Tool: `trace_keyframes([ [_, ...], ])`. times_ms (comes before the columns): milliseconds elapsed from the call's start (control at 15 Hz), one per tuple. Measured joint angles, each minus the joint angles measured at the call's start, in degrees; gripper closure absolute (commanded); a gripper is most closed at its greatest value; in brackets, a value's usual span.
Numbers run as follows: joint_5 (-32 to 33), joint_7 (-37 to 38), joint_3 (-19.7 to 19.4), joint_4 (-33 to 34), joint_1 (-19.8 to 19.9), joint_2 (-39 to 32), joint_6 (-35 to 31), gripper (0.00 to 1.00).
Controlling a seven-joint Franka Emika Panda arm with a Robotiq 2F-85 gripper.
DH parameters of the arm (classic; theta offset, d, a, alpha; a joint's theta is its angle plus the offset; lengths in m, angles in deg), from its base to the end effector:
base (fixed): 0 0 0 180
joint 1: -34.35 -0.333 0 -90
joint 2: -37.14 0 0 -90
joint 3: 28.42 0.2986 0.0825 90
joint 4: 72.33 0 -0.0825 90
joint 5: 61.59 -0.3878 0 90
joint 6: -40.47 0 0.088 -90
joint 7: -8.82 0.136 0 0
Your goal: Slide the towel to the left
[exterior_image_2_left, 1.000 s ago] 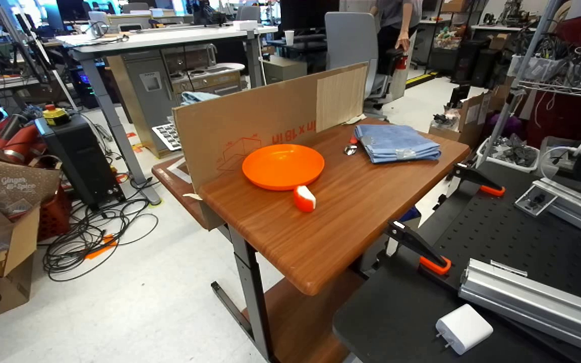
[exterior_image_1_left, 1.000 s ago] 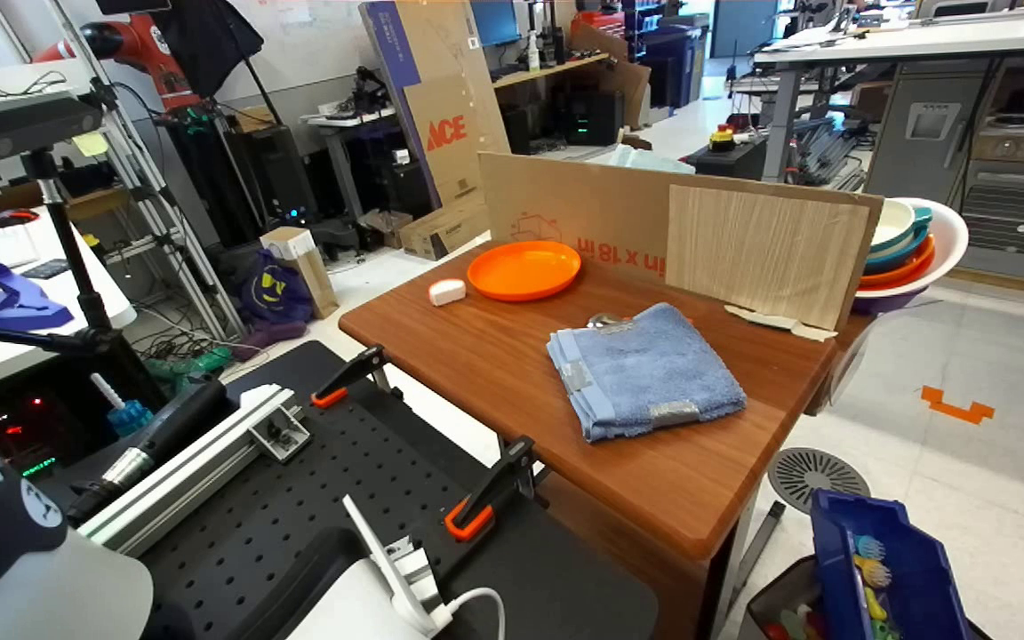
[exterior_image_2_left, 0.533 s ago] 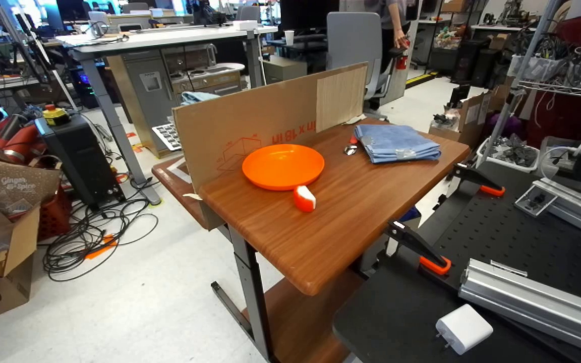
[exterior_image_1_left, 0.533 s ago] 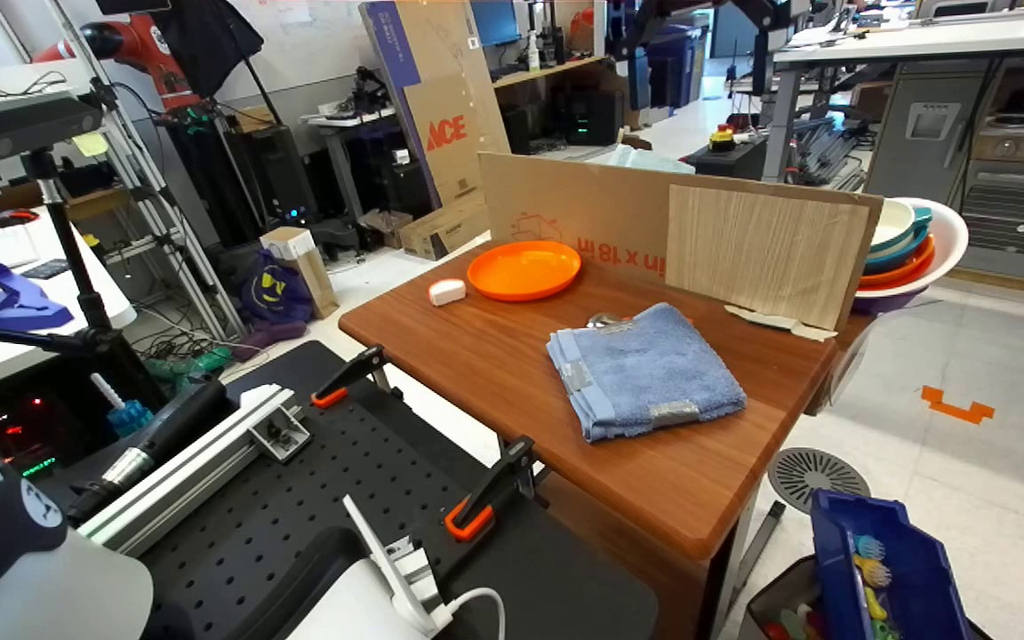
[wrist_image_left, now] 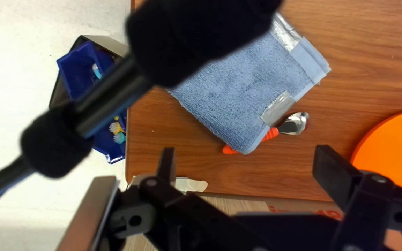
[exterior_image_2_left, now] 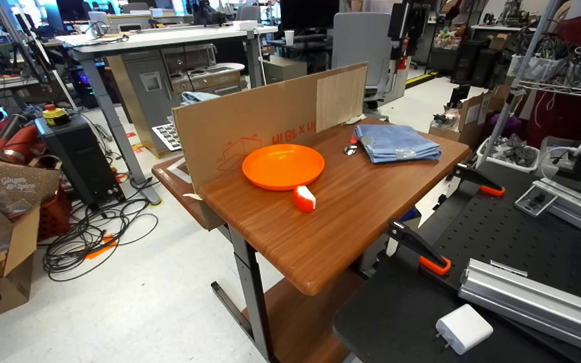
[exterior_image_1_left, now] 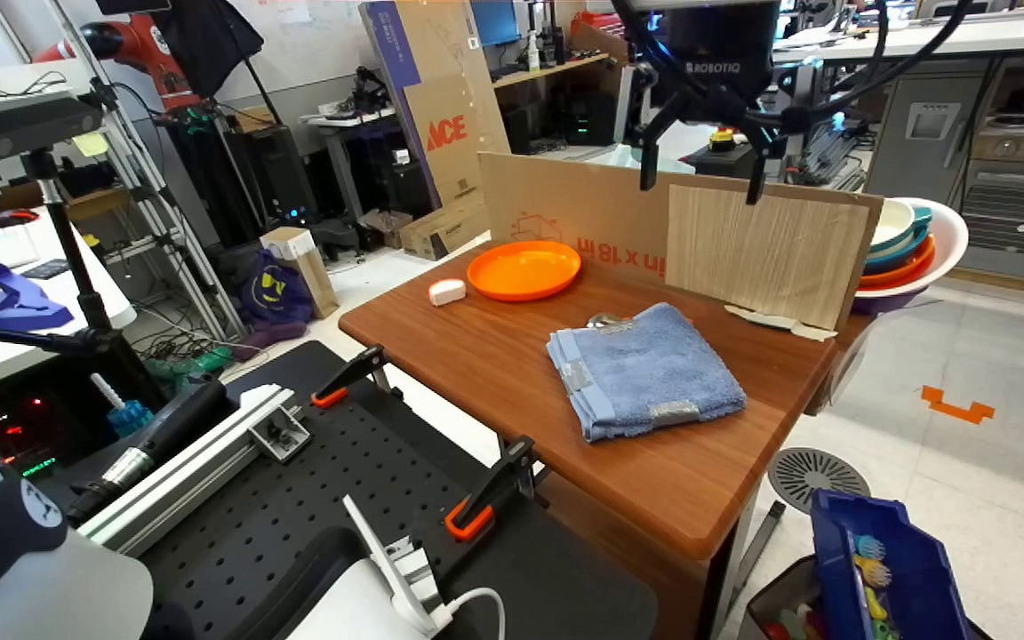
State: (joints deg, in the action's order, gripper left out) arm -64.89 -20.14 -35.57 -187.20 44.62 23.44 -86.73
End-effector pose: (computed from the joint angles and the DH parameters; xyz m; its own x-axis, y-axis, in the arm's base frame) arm 0.5645 -0.1730 0.2893 0.9856 0.1686 -0.0116 0.1683 -0.9854 -0.0243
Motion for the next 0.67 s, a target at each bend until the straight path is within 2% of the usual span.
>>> trace_keyframes([
  [267,-2.87,-3.43,1.04,2.04,1.16,-5.47,-0.15,0.0],
  [667,-2.87,-3.89,2.52,4.97,2.03,-12.71,-0.27,0.0],
])
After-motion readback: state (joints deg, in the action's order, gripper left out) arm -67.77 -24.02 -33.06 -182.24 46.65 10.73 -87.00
